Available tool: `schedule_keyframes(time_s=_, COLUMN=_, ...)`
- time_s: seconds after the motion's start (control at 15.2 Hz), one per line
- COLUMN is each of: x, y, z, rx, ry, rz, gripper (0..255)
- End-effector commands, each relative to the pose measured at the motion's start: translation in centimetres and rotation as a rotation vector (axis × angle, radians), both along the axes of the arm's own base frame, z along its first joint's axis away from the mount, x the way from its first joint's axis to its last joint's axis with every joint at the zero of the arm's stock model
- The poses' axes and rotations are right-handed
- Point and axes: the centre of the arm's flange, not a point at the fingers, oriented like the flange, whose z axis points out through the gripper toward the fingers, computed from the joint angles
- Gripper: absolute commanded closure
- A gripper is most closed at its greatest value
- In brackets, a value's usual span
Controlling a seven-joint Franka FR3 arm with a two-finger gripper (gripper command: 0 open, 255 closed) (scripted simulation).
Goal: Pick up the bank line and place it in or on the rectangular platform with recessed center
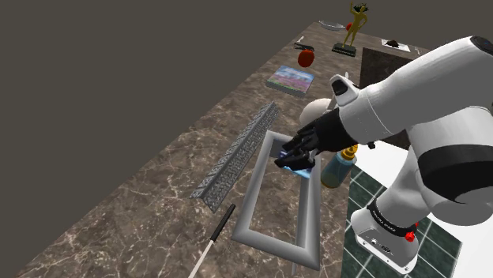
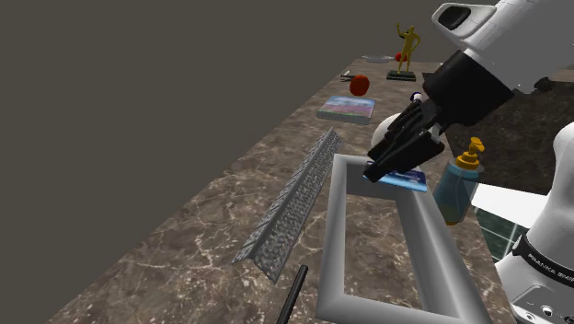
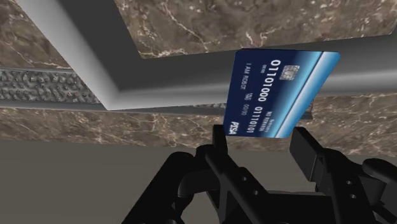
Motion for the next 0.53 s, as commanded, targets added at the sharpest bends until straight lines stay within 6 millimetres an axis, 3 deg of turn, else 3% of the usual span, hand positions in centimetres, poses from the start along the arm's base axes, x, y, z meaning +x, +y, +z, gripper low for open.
schedule_keyframes(time_s=0.0, x=0.1, y=0.0, z=-1.1, rx=0.0, ry=0.0, rz=0.0, gripper=255)
schedule_keyframes(time_s=0.46, x=0.1, y=0.0, z=-4.8, rx=0.0, ry=0.0, rz=0.0, gripper=255)
